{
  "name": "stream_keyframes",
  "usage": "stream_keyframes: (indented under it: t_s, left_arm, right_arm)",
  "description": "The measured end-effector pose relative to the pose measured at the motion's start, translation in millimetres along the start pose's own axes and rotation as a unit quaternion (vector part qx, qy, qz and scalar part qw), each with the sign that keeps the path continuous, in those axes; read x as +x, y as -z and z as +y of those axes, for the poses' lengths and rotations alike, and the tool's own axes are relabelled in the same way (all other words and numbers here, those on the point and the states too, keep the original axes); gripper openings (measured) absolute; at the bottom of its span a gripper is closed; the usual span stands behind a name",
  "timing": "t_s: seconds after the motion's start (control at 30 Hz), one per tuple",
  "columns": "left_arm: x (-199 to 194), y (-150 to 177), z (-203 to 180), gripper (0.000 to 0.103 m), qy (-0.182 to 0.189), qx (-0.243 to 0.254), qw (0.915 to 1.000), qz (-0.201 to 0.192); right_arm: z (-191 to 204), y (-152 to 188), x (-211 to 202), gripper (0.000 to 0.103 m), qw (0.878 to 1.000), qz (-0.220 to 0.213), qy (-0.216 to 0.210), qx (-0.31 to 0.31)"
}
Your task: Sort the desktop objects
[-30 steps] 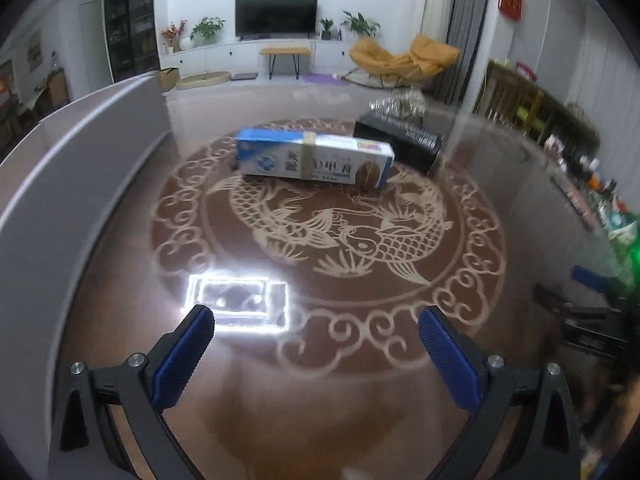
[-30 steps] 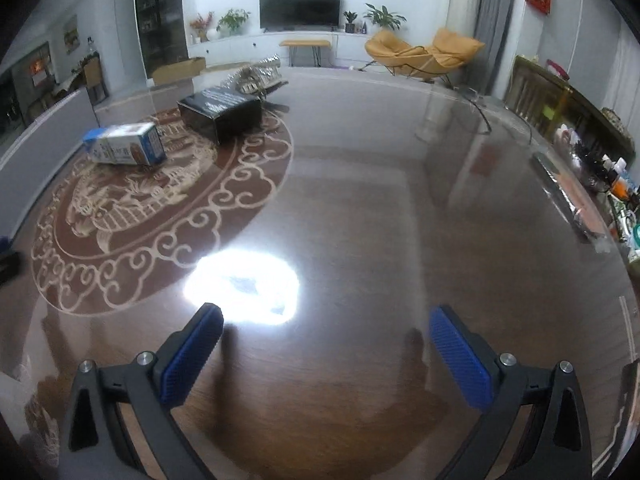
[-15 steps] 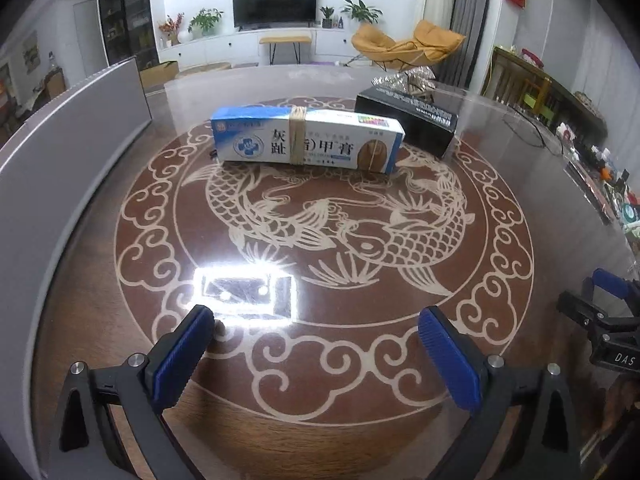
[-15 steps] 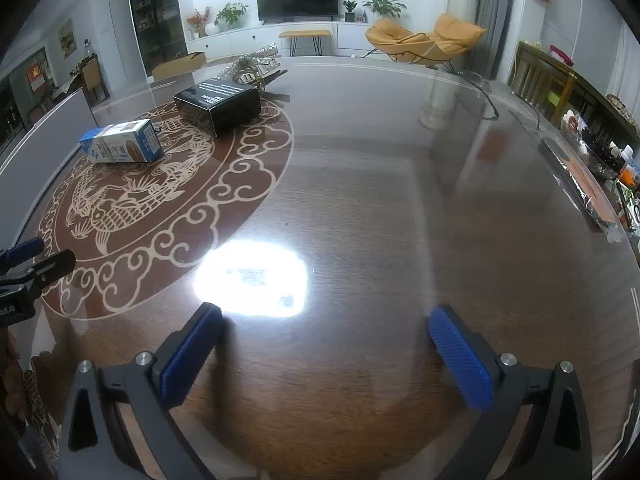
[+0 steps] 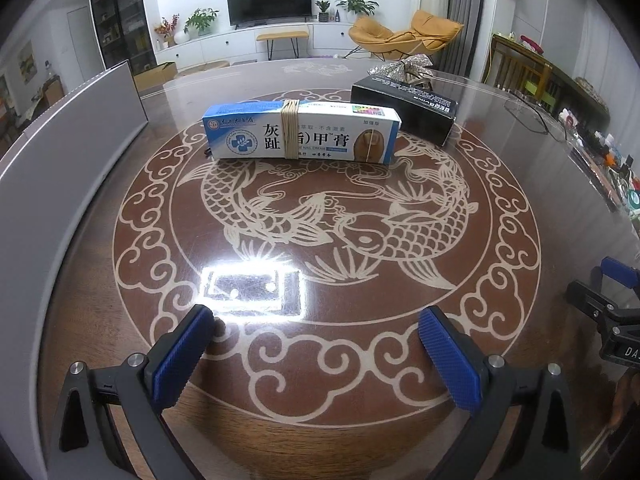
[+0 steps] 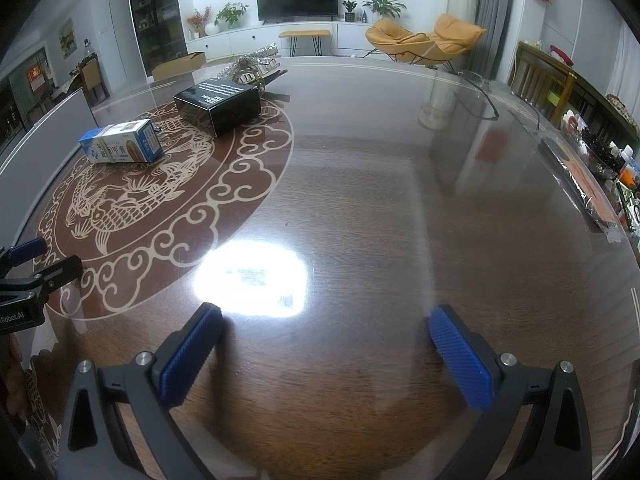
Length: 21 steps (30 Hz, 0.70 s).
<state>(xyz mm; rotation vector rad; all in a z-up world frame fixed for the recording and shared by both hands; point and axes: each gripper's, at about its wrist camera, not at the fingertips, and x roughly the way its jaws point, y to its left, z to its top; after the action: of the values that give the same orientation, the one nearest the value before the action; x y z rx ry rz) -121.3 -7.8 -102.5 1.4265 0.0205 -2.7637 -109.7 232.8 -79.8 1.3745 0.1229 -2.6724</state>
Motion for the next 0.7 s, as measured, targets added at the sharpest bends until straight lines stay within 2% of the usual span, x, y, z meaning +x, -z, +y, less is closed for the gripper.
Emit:
stream_keyframes:
  t_s: [0.7]
  left_arm:
    - [0.2, -0.1, 0.3, 0.103, 0.000, 0.001, 1.0000, 0.001]
  right_arm:
    - [0.4, -0.1, 0.3, 0.103, 1.000, 0.000, 0.000, 0.000]
